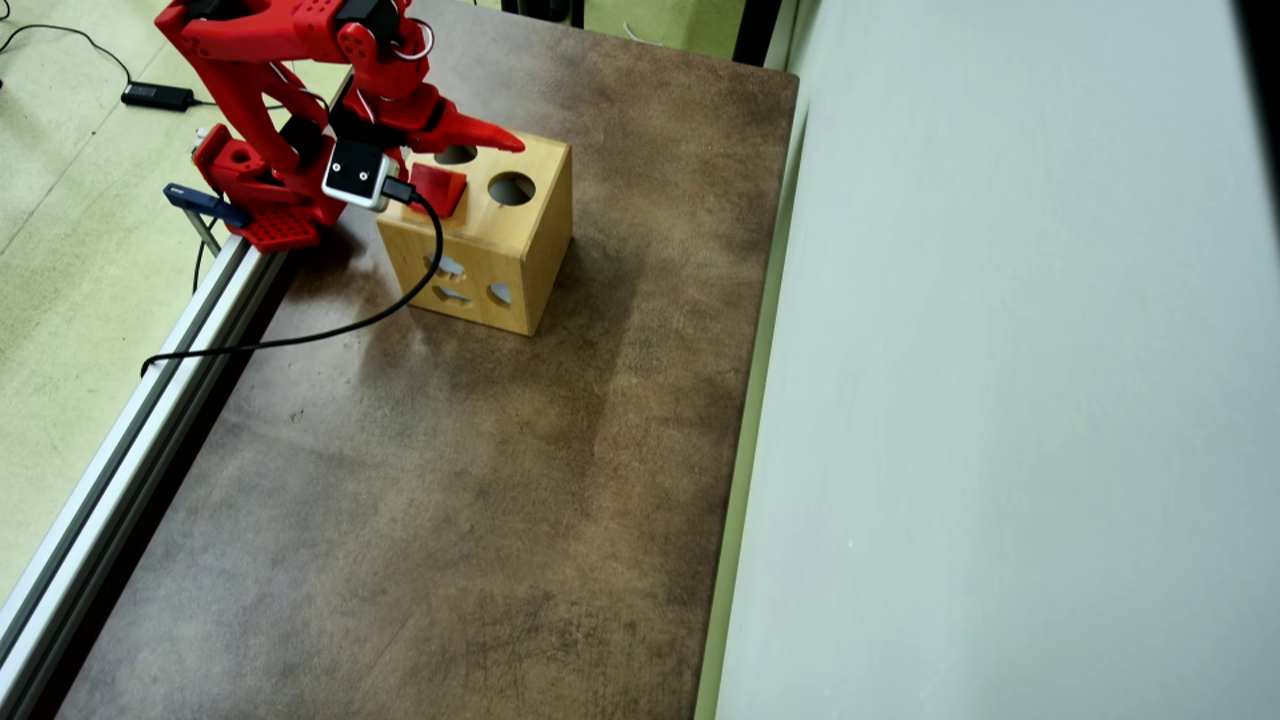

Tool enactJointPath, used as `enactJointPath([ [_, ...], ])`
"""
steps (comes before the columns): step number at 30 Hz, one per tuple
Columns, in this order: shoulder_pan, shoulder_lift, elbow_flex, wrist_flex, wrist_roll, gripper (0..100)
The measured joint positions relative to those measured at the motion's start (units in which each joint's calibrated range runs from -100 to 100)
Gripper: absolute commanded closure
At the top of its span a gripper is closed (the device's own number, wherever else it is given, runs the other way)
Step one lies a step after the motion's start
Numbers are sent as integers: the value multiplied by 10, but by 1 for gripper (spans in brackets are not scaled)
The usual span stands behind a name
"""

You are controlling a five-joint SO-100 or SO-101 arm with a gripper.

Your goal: Pick and place the red cube on the square hole

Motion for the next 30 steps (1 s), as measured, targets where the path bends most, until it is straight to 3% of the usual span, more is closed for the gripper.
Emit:
enactJointPath([
  [5, 0, -5, 0, -4, 0, 17],
  [15, -1, -5, -33, -115, 0, 17],
  [30, -83, 7, -33, -119, 0, 17],
])
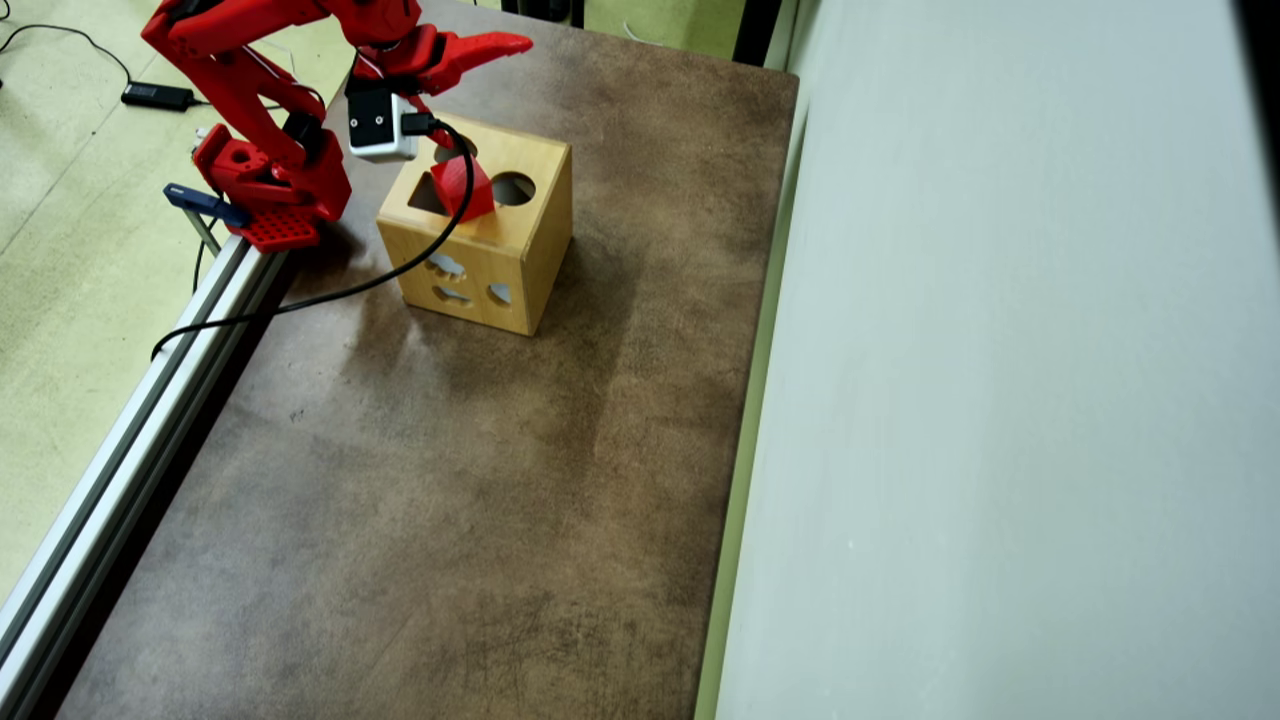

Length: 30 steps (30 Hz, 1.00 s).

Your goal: Pick and place the red cube on the square hole

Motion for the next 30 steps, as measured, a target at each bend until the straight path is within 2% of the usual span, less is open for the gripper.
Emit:
enactJointPath([
  [10, 5, -51, 0, 0, 0, 17],
  [14, 42, -51, 0, -10, 0, 17],
  [22, 73, -9, 0, -182, 0, 17],
  [30, 73, 65, 0, -216, 0, 17],
])
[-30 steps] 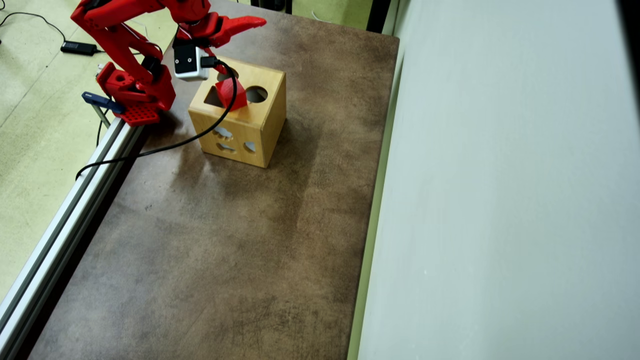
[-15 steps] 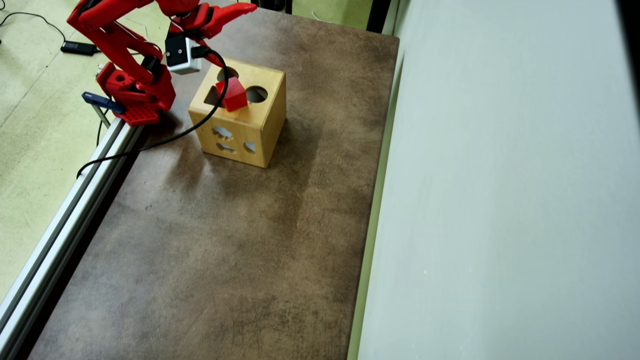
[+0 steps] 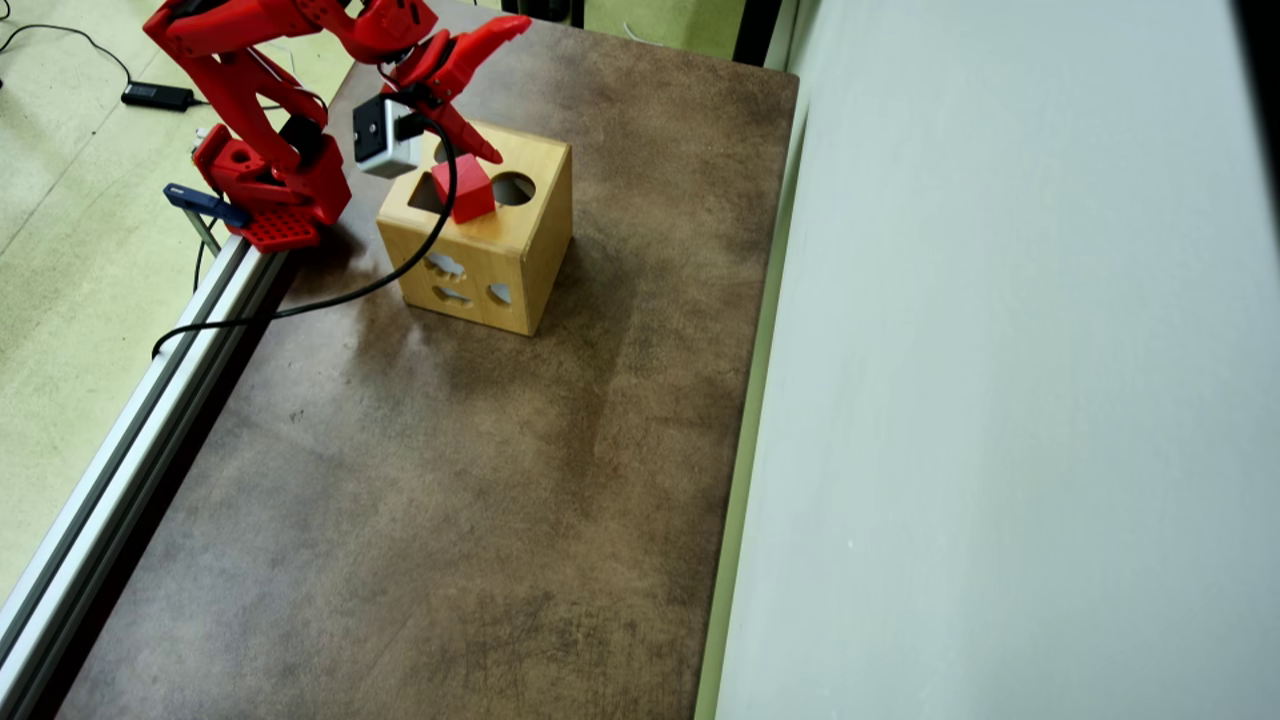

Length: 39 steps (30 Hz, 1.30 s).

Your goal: Pick and place the red cube on the square hole

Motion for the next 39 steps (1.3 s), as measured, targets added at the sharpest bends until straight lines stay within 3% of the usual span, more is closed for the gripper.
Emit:
enactJointPath([
  [19, 0, 67, 0, -2, 0, 17],
  [28, -1, 65, -1, 86, 0, 17],
  [39, -56, 67, 1, 115, 0, 17],
])
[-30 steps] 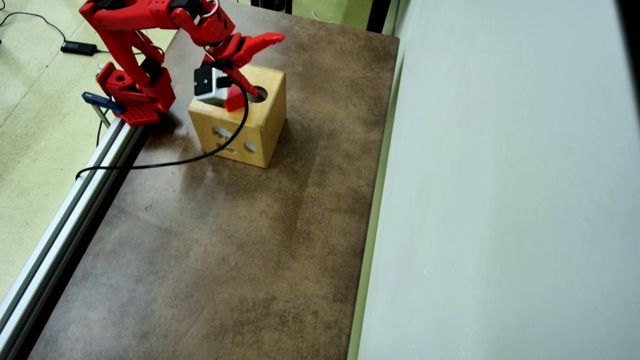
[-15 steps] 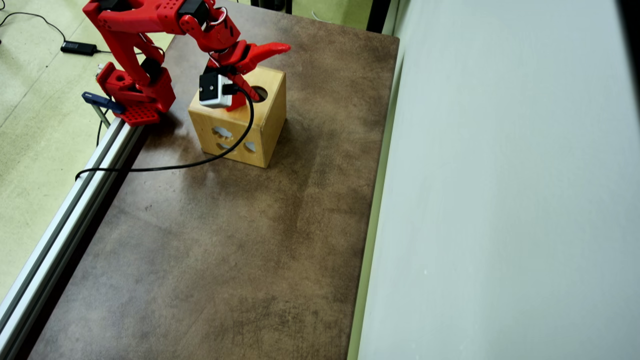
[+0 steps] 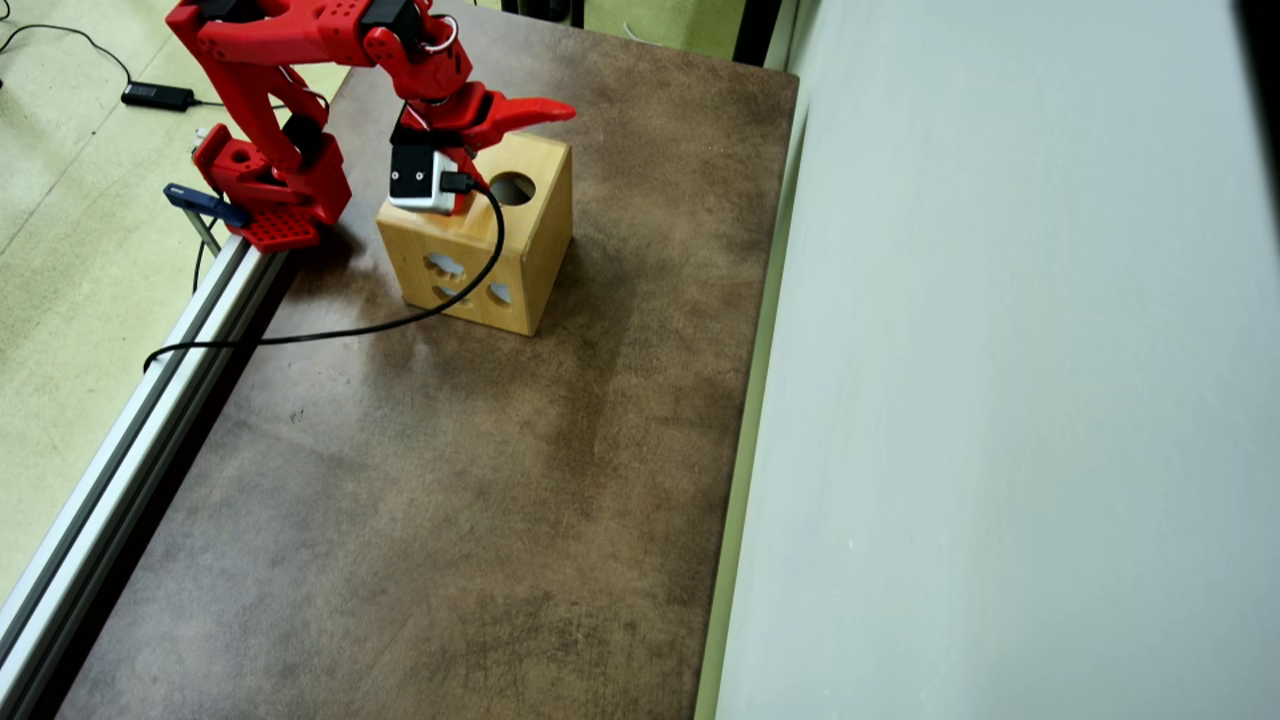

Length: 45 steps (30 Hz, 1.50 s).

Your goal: Pick and place the red cube on the square hole

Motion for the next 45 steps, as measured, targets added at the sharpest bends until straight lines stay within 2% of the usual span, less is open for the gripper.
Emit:
enactJointPath([
  [7, -4, -4, 0, 3, 0, 17],
  [15, -4, -117, -1, 6, 0, 17],
  [23, -4, -209, -1, 125, 0, 17],
  [30, -4, -299, -1, 153, 0, 17],
  [37, -4, -305, -1, 162, 0, 17],
  [45, -4, -305, 72, 188, 0, 17],
])
